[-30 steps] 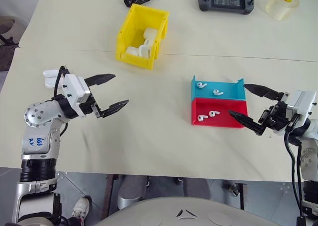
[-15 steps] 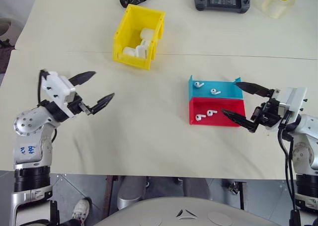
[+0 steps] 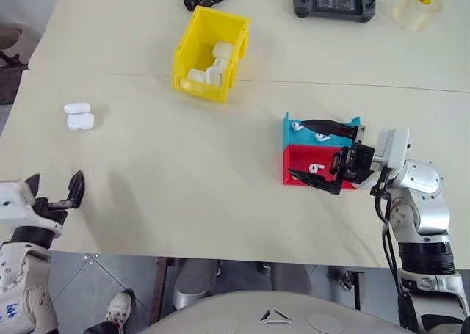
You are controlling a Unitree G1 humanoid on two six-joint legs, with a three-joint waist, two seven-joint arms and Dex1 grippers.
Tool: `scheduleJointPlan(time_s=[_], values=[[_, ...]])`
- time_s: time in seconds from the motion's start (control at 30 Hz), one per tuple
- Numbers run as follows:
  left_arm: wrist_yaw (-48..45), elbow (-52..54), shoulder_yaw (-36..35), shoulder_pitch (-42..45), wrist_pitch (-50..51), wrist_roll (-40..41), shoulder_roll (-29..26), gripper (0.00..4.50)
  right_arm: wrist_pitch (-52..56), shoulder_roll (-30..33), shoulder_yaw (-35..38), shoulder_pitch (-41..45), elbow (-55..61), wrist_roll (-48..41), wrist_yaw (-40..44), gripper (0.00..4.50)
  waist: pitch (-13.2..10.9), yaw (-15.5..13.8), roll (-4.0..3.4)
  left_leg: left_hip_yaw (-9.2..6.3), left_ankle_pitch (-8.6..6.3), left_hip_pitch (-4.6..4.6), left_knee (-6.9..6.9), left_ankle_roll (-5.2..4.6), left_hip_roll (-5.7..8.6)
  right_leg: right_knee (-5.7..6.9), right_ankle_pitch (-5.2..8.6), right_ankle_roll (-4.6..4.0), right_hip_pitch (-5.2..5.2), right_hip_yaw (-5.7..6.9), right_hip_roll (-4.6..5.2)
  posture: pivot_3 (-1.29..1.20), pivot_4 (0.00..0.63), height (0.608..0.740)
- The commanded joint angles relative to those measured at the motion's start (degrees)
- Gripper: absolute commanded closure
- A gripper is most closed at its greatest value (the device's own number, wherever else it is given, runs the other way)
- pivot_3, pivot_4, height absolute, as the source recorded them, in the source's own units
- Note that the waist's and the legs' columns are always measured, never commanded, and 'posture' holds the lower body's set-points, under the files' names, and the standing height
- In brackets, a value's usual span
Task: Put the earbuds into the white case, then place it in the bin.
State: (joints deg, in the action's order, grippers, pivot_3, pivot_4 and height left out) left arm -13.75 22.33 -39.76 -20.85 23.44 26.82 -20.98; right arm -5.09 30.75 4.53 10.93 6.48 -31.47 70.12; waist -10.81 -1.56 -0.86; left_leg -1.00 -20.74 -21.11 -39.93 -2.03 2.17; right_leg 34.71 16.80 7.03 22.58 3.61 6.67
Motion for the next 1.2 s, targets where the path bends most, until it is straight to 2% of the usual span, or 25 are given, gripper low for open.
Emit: scheduleJointPlan(time_s=[0.03,0.23,0.33,0.47,0.63,0.7,0.83,1.2], values=[[1.2,4.6,-1.3,0.5,2.9,2.2,-1.4,0.02,-1.0,0.0,0.4,0.7,0.8,-0.5,0.3,0.0,0.0,0.1,0.0,0.01,-0.01,0.0,0.0,0.0,0.01,-0.01,0.0,-0.01,0.0,-0.01,0.0,0.0,0.15,0.74],[7.4,9.4,-1.3,7.1,15.7,5.7,-5.6,0.02,0.3,1.3,1.3,0.9,0.2,-0.9,0.7,0.0,0.0,0.3,0.01,0.01,-0.02,0.03,0.01,0.02,-0.02,0.08,0.03,-0.06,0.03,-0.03,-0.02,0.0,0.15,0.74],[11.9,9.3,-1.7,14.5,29.3,8.8,-10.5,0.02,3.4,2.5,1.1,0.4,1.8,-2.5,1.1,0.0,0.0,0.2,0.01,0.01,-0.02,0.02,0.0,0.02,-0.01,0.27,0.03,-0.06,0.05,-0.03,-0.03,0.0,0.15,0.74],[15.4,2.5,0.7,28.5,46.0,8.9,-18.6,0.02,5.2,2.9,0.6,0.7,3.0,-3.1,1.3,0.0,0.0,0.3,0.02,-0.03,-0.01,0.02,-0.01,0.03,0.0,0.4,0.04,-0.07,0.07,-0.02,-0.09,0.0,0.15,0.74],[13.5,-7.6,8.6,40.7,57.3,6.8,-25.5,0.02,6.3,2.7,0.1,1.0,3.9,-3.1,1.3,0.0,0.0,0.8,0.02,0.01,-0.01,0.02,0.02,0.03,0.13,0.83,0.06,-0.11,0.32,-0.05,-0.17,0.0,0.15,0.74],[12.5,-13.9,13.6,46.1,59.3,5.1,-27.7,0.02,6.7,2.6,0.1,0.9,4.5,-3.1,1.1,0.0,0.0,0.8,0.04,0.02,0.0,0.01,0.06,0.03,0.16,0.88,0.07,-0.12,0.38,-0.06,-0.21,0.0,0.15,0.74],[10.4,-20.6,20.0,50.7,57.7,1.4,-30.0,0.02,7.2,2.5,0.1,0.5,5.7,-3.1,0.6,0.0,0.0,1.0,0.04,0.04,0.02,-0.02,0.06,0.07,0.15,0.88,0.07,-0.13,0.42,-0.04,-0.29,0.0,0.15,0.74],[4.6,-32.7,27.9,58.1,51.6,-5.7,-30.3,0.02,7.5,2.5,0.9,-2.3,8.3,-3.2,-1.2,0.0,0.0,1.0,0.05,0.08,0.05,-0.07,0.05,0.12,0.15,0.9,0.08,-0.13,0.48,-0.02,-0.29,0.0,0.15,0.74]])
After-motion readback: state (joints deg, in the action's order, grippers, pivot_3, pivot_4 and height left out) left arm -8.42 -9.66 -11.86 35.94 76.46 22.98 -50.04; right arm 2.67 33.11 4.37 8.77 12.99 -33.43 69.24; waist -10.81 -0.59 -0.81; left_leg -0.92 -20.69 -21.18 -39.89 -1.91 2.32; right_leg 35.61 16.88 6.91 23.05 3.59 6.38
